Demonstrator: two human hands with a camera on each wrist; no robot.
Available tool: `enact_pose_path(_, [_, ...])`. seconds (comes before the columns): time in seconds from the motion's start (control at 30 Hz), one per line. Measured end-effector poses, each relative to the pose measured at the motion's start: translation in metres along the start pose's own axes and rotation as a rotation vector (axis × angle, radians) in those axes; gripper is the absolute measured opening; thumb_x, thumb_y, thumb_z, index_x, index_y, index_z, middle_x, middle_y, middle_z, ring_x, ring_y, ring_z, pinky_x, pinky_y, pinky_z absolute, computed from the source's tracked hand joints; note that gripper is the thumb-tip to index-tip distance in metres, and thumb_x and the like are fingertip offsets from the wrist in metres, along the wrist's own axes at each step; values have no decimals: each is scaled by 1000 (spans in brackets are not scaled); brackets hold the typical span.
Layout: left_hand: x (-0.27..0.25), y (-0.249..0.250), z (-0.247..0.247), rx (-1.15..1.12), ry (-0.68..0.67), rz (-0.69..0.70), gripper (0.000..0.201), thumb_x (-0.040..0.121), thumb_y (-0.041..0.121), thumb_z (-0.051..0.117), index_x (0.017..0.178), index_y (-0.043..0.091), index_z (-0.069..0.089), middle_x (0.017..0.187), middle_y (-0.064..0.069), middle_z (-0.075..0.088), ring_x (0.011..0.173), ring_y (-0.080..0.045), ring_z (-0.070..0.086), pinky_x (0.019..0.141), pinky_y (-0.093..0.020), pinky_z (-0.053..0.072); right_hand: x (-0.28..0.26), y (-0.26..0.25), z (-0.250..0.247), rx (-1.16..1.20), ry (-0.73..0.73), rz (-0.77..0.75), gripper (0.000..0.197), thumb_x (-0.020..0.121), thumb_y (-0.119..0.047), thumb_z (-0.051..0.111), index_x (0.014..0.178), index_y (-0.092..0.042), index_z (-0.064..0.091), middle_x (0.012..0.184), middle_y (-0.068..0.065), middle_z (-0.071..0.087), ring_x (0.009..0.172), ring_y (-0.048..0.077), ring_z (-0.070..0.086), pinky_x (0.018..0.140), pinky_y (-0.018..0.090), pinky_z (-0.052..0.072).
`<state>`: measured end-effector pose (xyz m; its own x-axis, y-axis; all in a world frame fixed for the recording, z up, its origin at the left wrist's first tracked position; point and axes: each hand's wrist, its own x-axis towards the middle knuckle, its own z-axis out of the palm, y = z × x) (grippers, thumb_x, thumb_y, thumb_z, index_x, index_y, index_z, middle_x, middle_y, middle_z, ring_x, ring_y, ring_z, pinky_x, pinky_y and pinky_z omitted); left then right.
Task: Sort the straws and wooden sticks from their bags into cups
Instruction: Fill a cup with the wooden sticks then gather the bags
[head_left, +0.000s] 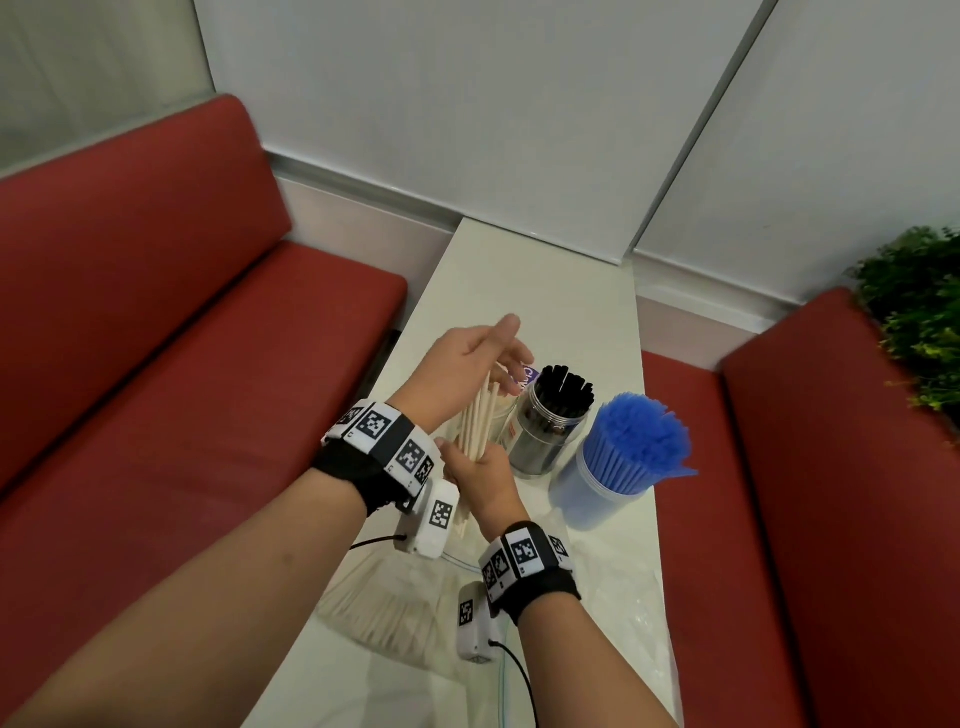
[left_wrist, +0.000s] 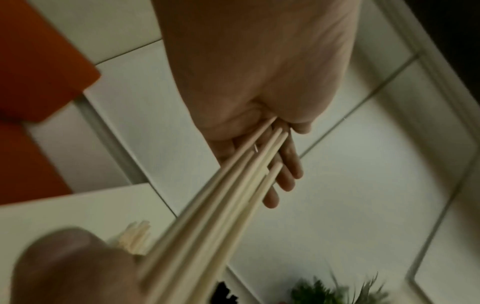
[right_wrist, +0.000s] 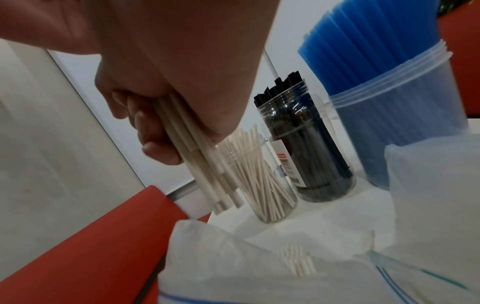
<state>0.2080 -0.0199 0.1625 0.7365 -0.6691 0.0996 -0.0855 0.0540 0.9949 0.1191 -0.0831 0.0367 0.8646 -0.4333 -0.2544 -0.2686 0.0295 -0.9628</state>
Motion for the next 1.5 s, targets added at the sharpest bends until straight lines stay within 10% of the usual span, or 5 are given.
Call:
enact_pose_path(0.4, [6,2,-7,739,-177,74,44,104,46,33,118,22,68,111,5,71,109,-13,62,98,-27,43,0,-36,-4,152,-13,-37,31,99,-21,67,79,-12,45,50,0,38,43,15,32,44,27,27])
enact_pose_path(0.6, [0,-19,-19,-332,185,-142,47,103,49,34,141,23,47,117,-3,69,105,-18,68,90,-31,54,-10,-99,-20,295,33,-214,32,94,-30,75,76,-14,53,51,-2,39,42,14,34,43,25,32])
enact_pose_path(0.73, [-21,-51,-18,-745,-44,-701,59,104,47,34,121,-4,58,120,-20,64,104,-30,66,100,-45,49,-15,-143,-21,388,-2,-362,43,89,-29,78,57,-27,49,50,-1,37,41,15,34,46,27,36])
enact_pose_path(0.93, [-32,-55,4,-1166,-112,-742,40,107,23,33,107,-5,61,96,-24,69,85,-33,72,74,-42,61,-22,-133,-14,362,-32,-341,37,90,-21,78,66,-18,49,54,4,41,50,20,41,57,34,41])
enact_pose_path(1.5, [-33,-92,4,-723,-328,-1179,34,81,35,61,58,11,51,43,1,48,30,-7,46,27,-15,34,-17,-108,-22,335,-106,-313,28,89,-16,76,73,-15,53,59,7,46,52,20,47,60,32,45])
